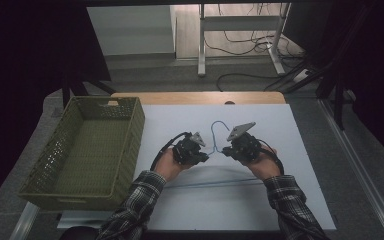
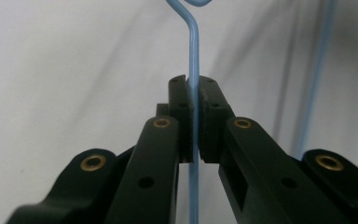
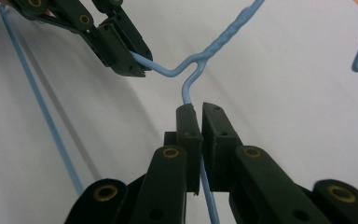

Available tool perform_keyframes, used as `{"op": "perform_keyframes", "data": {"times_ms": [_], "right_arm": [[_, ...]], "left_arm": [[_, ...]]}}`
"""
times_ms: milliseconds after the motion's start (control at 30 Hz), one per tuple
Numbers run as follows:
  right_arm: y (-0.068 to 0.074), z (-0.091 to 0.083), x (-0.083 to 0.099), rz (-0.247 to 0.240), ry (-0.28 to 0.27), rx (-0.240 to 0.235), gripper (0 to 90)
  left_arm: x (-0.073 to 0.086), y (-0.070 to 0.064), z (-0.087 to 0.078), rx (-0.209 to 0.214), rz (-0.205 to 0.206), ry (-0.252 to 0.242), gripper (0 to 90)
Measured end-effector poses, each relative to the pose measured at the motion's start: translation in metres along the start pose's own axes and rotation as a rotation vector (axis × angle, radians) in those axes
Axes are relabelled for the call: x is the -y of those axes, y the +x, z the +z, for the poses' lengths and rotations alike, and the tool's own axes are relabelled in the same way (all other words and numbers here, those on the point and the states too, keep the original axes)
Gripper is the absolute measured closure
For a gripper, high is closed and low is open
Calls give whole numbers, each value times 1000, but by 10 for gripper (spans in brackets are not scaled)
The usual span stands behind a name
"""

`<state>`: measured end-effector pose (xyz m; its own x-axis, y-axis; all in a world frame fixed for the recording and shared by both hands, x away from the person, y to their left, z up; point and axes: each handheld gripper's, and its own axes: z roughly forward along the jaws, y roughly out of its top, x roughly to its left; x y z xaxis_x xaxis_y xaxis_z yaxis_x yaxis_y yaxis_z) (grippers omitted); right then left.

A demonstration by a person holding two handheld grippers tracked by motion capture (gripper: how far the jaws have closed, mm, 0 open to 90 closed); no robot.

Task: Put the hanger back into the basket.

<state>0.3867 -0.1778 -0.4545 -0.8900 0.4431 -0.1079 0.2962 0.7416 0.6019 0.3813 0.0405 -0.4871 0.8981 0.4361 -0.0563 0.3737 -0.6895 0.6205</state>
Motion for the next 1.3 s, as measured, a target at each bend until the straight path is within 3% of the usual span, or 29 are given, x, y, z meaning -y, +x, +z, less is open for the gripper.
{"op": "perform_keyframes", "data": {"times_ms": [100,133,267,700,1000,1133,1300], "right_arm": [[0,-3,-1,7,-2,9,888],[0,-6,-2,14,-11,2,884],[2,-15,-4,23,-34,8,864],[7,-51,-10,24,-104,34,813],[12,-63,-8,51,-128,14,773],[16,-69,-5,80,-128,-4,709],[22,-75,-1,105,-141,-1,555]], "left_arm": [[-4,-2,-4,3,-4,0,869],[-4,-3,-5,20,-38,-29,870],[-8,-3,-15,57,-51,-51,871],[-20,-3,-43,92,-77,-107,872],[-26,0,-63,71,-88,-133,872],[-26,1,-73,50,-96,-141,872],[-26,3,-85,32,-109,-159,872]]}}
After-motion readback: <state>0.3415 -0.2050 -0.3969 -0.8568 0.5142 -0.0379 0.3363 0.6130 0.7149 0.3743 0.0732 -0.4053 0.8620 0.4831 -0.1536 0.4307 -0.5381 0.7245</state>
